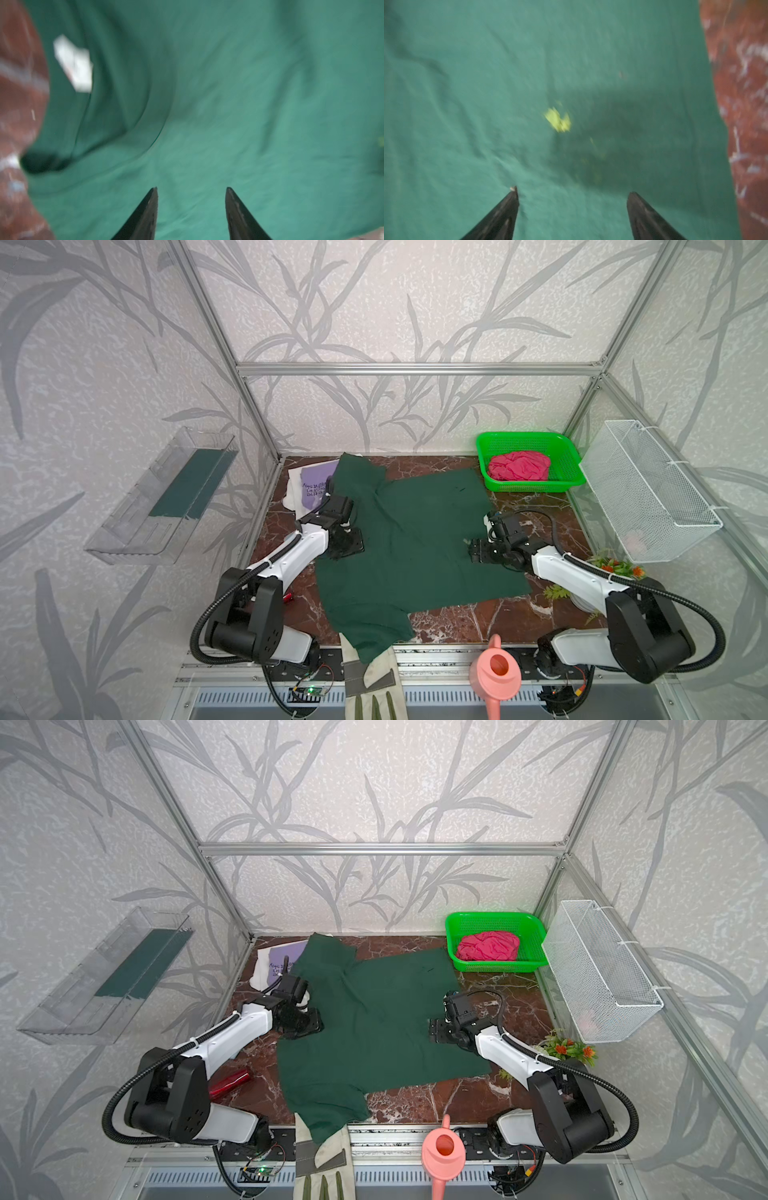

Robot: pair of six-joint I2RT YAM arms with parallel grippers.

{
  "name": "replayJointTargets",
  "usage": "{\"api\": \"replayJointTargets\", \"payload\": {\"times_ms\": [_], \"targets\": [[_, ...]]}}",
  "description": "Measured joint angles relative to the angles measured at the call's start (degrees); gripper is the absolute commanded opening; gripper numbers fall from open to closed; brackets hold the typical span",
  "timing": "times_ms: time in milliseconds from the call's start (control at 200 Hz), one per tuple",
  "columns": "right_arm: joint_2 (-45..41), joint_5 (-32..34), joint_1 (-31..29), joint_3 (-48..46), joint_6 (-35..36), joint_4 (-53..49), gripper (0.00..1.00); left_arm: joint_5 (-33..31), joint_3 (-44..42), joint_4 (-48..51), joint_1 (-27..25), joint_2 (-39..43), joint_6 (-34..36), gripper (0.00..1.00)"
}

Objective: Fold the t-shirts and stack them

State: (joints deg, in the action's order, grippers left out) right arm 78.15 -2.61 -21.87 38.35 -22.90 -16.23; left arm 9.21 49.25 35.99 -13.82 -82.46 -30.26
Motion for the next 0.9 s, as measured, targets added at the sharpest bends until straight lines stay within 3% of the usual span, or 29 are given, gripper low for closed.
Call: {"api": "replayJointTargets", "payload": {"times_ms": [180, 570, 900], "targets": [[3.54, -1.01, 0.17, 0.00, -2.36, -3.82, 0.82, -0.83, -3.89, -2.78, 0.00, -1.42, -2.56, 0.52], [2.78, -0.92, -1.22, -0.63, -9.70, -4.98, 0.82, -4.26, -4.37, -6.19, -0.17, -4.85, -11.08, 0.50], [-6.73, -0.31, -13.00, -6.84, -21.66, -8.96, 0.81, -10.32, -8.31, 0.63, 0.11, 0.46, -21.97, 0.47]]}}
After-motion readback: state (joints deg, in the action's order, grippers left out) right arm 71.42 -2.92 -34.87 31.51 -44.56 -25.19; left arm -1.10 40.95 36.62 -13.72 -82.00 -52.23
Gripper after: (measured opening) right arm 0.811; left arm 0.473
